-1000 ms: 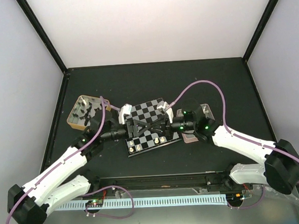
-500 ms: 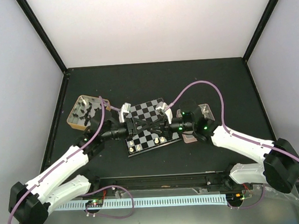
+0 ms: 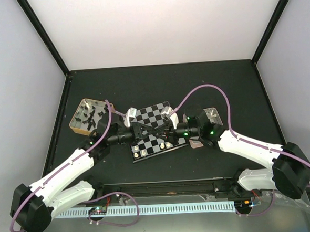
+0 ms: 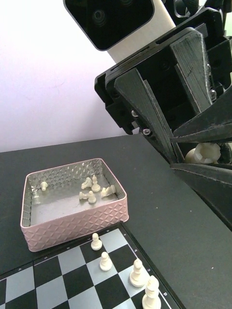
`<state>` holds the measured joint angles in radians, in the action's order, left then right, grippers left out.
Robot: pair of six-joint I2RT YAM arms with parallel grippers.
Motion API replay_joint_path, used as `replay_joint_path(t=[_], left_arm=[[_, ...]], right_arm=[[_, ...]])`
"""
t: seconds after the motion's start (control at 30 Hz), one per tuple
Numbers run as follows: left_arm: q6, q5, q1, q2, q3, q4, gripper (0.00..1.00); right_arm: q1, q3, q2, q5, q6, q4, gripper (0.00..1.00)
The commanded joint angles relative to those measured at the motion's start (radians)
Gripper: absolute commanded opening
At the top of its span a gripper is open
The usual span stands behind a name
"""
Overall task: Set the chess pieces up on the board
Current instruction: Place the chess piece on the chessboard.
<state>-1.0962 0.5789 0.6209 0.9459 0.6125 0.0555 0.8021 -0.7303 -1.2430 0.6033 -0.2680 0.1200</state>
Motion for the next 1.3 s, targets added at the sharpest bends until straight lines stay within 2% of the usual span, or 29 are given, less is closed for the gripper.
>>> replay_joint_path(t=[0.0, 0.17, 0.3, 0.4, 0.6, 0.7, 0.93, 1.27], left_arm=[[0.043, 0.038, 0.014, 0.01, 0.02, 0.011, 0.03], [0.179, -0.093, 0.013, -0.01, 0.058, 0.162, 0.03], [0.273, -0.212, 0.013, -0.032, 0.071, 0.251, 0.03], [0.344, -0.294, 0.015, -0.034, 0.073, 0.293, 0.04], [0.471, -0.474, 0.061, 0.04, 0.089, 0.365, 0.04], [0.496, -0.529, 0.087, 0.1, 0.094, 0.374, 0.03], [0.516, -0.627, 0.11, 0.197, 0.091, 0.392, 0.04], [0.542, -0.654, 0.111, 0.273, 0.065, 0.339, 0.04]], right_arm=[[0.021, -0.046, -0.01, -0.046, 0.018, 0.04, 0.23], [0.016, -0.031, 0.018, -0.14, 0.003, -0.01, 0.48], [0.001, 0.023, 0.093, -0.21, -0.036, 0.0, 0.6], [-0.005, 0.068, 0.169, -0.341, -0.077, 0.001, 0.65], [-0.01, 0.134, 0.263, -0.658, -0.198, -0.053, 0.67], [-0.01, 0.156, 0.284, -0.741, -0.239, -0.08, 0.67], [-0.009, 0.169, 0.275, -0.785, -0.268, -0.106, 0.68], [-0.009, 0.154, 0.234, -0.784, -0.277, -0.115, 0.68]])
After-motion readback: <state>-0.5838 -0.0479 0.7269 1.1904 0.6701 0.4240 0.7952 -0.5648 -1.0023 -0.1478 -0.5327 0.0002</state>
